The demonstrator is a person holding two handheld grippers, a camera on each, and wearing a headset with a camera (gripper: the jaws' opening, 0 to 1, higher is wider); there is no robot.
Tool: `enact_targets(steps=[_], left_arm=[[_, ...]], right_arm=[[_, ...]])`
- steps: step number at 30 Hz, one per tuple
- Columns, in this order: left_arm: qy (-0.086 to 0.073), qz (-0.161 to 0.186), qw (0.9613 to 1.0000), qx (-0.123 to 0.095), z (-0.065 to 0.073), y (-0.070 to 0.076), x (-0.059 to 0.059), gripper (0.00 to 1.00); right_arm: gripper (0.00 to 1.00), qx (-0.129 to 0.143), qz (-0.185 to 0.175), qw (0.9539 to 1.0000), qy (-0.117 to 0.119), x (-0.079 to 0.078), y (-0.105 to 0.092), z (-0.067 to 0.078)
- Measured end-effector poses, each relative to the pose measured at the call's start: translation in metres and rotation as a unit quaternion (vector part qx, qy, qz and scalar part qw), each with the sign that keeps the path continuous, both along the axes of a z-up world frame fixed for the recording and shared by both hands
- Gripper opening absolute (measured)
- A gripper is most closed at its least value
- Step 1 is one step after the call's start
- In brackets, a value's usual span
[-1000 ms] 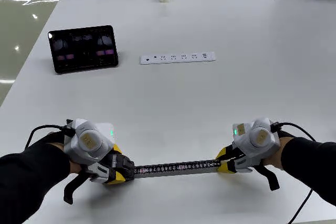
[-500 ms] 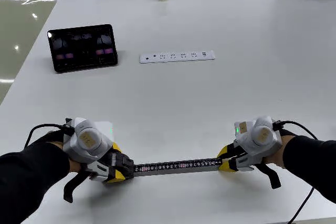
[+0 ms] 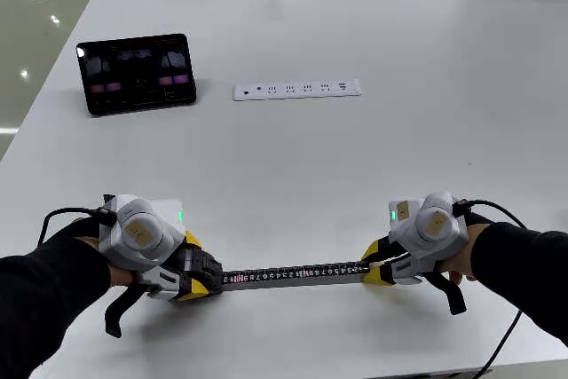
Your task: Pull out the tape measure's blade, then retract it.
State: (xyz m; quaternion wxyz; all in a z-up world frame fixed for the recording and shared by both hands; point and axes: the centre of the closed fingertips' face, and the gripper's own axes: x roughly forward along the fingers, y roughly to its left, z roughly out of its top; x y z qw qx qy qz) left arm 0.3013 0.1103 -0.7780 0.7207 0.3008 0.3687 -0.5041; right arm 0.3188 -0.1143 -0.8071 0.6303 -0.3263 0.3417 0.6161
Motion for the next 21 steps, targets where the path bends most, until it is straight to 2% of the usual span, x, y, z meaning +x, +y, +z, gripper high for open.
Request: enact_targets(steps=[4, 11, 16, 19, 21], left_arm=[[0.003, 0.002, 1.0000, 0.001, 0.000, 0.001, 0.001, 0.35], [0.012, 0.011, 0.9998, -0.009, 0.003, 0.001, 0.001, 0.35], [0.012, 0.015, 0.9998, -0.003, 0.009, 0.000, 0.002, 0.38], [0.013, 0.030, 0.9994, -0.010, 0.013, 0.000, 0.007, 0.42], [0.019, 0.048, 0.9985, -0.018, 0.017, 0.000, 0.009, 0.44]], right_arm=[[0.12, -0.014, 0.007, 0.9999, -0.006, 0.000, 0.000, -0.001], [0.13, -0.018, 0.012, 0.9997, -0.010, 0.001, -0.001, -0.002], [0.13, -0.026, 0.020, 0.9994, -0.011, 0.001, -0.001, -0.001], [0.15, -0.023, 0.019, 0.9994, -0.015, 0.003, 0.002, 0.002], [0.16, -0.018, 0.017, 0.9995, -0.018, 0.003, 0.004, 0.007]])
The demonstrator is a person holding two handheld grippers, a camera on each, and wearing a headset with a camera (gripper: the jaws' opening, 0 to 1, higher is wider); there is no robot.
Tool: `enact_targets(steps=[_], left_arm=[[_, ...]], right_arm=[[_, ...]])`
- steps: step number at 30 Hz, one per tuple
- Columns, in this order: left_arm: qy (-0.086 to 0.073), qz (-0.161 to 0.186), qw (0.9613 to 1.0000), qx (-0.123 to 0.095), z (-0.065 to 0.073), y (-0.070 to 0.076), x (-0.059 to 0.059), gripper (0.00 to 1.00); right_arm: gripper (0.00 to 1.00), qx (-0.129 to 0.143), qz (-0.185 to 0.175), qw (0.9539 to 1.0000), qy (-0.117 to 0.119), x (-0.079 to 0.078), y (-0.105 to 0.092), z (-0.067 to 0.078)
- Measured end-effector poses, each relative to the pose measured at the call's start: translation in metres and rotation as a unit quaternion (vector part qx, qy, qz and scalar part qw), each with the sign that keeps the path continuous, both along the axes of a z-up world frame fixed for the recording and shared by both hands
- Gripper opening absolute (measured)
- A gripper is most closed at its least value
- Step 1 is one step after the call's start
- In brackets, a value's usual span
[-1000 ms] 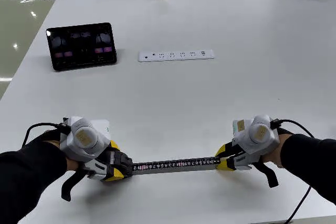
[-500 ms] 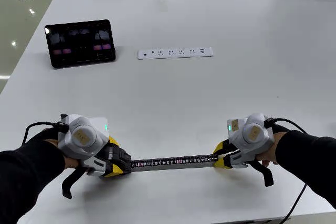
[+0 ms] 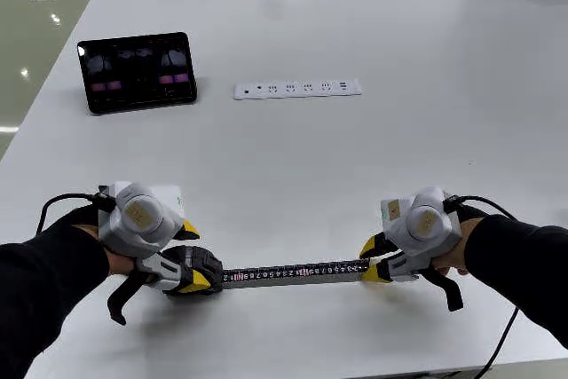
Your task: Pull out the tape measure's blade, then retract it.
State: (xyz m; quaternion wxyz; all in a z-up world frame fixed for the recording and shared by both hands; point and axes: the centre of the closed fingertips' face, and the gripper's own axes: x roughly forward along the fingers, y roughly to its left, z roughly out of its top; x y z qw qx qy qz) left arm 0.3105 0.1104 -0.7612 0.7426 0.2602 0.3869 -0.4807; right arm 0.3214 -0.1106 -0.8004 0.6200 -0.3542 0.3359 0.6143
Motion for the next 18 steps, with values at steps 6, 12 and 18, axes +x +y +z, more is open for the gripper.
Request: enact_targets(steps=[6, 12, 18], left_arm=[[0.017, 0.057, 0.9975, -0.038, 0.010, -0.002, 0.005, 0.55], [0.034, 0.095, 0.9931, -0.059, 0.013, 0.000, 0.004, 0.66], [0.020, 0.143, 0.9841, -0.104, 0.023, 0.003, 0.010, 0.77]], right_arm=[[0.21, 0.015, -0.021, 0.9997, -0.002, 0.001, 0.003, 0.008], [0.24, 0.041, -0.083, 0.9957, 0.006, 0.005, -0.002, 0.017], [0.27, 0.057, -0.151, 0.9868, 0.016, 0.011, -0.015, 0.015]])
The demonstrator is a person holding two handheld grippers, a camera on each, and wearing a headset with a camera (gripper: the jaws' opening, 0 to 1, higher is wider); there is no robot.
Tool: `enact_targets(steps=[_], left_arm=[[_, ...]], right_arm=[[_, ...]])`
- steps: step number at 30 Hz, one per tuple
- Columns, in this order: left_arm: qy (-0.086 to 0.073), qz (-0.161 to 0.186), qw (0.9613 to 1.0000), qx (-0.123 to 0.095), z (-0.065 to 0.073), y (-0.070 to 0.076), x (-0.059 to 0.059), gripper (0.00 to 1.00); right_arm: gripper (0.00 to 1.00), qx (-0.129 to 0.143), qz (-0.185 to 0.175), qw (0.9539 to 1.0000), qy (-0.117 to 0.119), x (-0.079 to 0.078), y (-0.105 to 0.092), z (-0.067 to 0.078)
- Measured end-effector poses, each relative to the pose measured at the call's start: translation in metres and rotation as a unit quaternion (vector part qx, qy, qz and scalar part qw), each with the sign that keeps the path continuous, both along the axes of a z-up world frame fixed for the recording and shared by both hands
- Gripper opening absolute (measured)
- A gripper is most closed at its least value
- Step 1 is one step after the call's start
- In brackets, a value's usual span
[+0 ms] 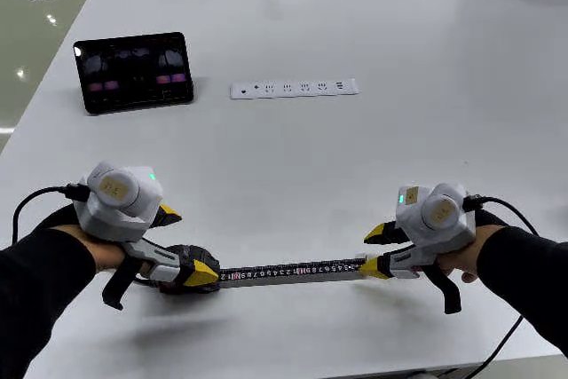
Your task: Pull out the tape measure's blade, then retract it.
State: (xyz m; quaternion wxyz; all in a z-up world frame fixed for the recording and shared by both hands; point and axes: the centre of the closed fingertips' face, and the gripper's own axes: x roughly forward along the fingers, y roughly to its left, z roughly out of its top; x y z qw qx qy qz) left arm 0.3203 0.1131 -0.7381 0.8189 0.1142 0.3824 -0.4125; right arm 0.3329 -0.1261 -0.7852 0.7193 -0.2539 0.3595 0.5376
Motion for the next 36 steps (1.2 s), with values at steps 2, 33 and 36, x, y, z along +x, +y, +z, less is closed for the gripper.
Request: enact_targets(steps=[2, 33, 36], left_arm=[[0.000, 0.017, 0.9998, -0.007, 0.002, 0.004, 0.002, 0.82], [-0.050, 0.161, 0.9848, -0.042, 0.000, 0.059, -0.015, 0.99], [-0.058, 0.166, 0.9832, -0.049, 0.000, 0.062, -0.019, 0.99]], right_arm=[[0.28, -0.003, -0.015, 0.9999, 0.002, 0.001, -0.005, -0.001], [0.67, 0.055, -0.126, 0.9902, -0.023, -0.015, -0.024, 0.023], [0.72, 0.063, -0.138, 0.9881, -0.023, -0.016, -0.031, 0.025]])
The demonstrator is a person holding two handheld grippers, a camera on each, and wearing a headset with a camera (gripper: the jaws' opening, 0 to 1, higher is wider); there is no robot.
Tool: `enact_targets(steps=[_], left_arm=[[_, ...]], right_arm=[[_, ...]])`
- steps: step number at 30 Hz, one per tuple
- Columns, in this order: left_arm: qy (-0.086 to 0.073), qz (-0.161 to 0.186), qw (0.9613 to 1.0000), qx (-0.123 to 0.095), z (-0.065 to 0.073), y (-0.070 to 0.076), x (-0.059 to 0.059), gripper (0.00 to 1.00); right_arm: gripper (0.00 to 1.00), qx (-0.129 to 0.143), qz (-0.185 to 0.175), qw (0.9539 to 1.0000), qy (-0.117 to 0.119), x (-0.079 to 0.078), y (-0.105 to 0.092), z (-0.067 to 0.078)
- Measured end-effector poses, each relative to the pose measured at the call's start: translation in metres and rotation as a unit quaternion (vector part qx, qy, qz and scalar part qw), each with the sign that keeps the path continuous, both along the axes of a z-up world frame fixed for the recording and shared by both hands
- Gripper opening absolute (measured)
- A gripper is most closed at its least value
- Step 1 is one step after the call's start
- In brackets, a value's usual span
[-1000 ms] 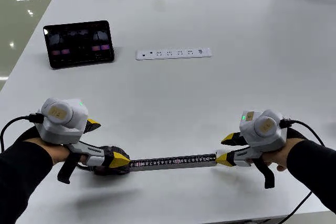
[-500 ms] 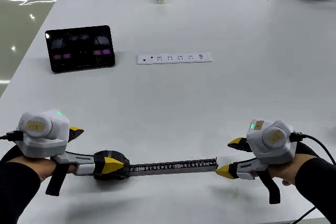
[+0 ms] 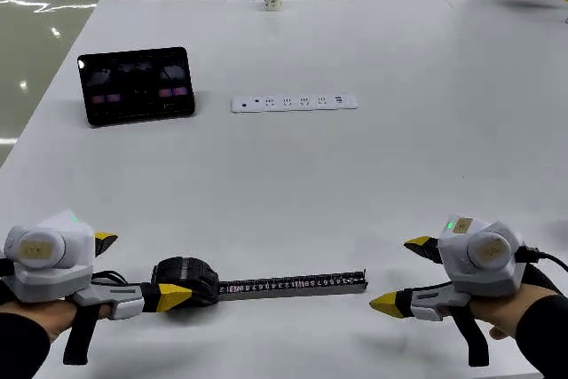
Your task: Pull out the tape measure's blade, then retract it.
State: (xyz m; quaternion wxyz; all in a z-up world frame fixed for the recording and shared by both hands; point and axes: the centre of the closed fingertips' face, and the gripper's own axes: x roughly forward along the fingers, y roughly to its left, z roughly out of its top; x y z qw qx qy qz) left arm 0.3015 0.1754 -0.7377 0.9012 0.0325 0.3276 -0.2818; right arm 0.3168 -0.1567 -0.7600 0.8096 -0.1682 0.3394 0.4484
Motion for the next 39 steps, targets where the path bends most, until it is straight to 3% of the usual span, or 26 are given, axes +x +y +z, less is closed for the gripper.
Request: enact_targets(steps=[2, 3, 4, 5, 8, 14, 19, 24, 29, 35, 39], left_arm=[[-0.010, -0.014, 0.9995, -0.025, 0.004, -0.005, -0.005, 0.99], [-0.014, -0.018, 0.9994, -0.028, 0.005, -0.004, -0.008, 0.99], [-0.016, -0.019, 0.9995, -0.021, 0.004, -0.002, -0.010, 0.99], [-0.020, -0.020, 0.9996, 0.004, 0.000, 0.004, -0.011, 0.99], [-0.028, -0.018, 0.9994, -0.013, 0.003, 0.005, -0.015, 0.99], [-0.041, -0.007, 0.9991, 0.001, 0.005, 0.016, -0.019, 0.99], [-0.039, -0.008, 0.9992, 0.005, 0.009, 0.022, -0.028, 0.99], [-0.022, 0.000, 0.9996, 0.020, 0.004, 0.034, -0.037, 0.99], [-0.016, 0.013, 0.9997, 0.011, 0.003, 0.044, -0.046, 0.99], [-0.020, 0.027, 0.9994, 0.011, 0.005, 0.048, -0.045, 0.99], [-0.019, 0.018, 0.9996, 0.011, 0.006, 0.044, -0.044, 0.99]], right_arm=[[0.74, -0.002, -0.009, 0.9999, -0.004, -0.001, -0.008, 0.003], [0.75, -0.004, -0.013, 0.9999, -0.009, -0.002, -0.014, 0.004], [0.76, -0.004, -0.015, 0.9998, -0.010, -0.003, -0.017, 0.005], [0.77, -0.002, -0.017, 0.9998, -0.010, -0.005, -0.021, 0.006], [0.81, 0.000, -0.019, 0.9997, -0.015, -0.009, -0.029, 0.009], [0.88, 0.012, -0.016, 0.9997, -0.015, -0.020, -0.035, 0.010], [0.89, 0.008, -0.019, 0.9996, -0.021, -0.030, -0.040, 0.014], [0.98, 0.006, -0.026, 0.9995, -0.018, -0.039, -0.045, 0.013], [0.99, 0.008, -0.037, 0.9992, -0.013, -0.046, -0.052, 0.005], [0.99, 0.014, -0.044, 0.9988, -0.015, -0.048, -0.053, 0.003], [0.99, 0.013, -0.040, 0.9990, -0.017, -0.050, -0.050, 0.004]])
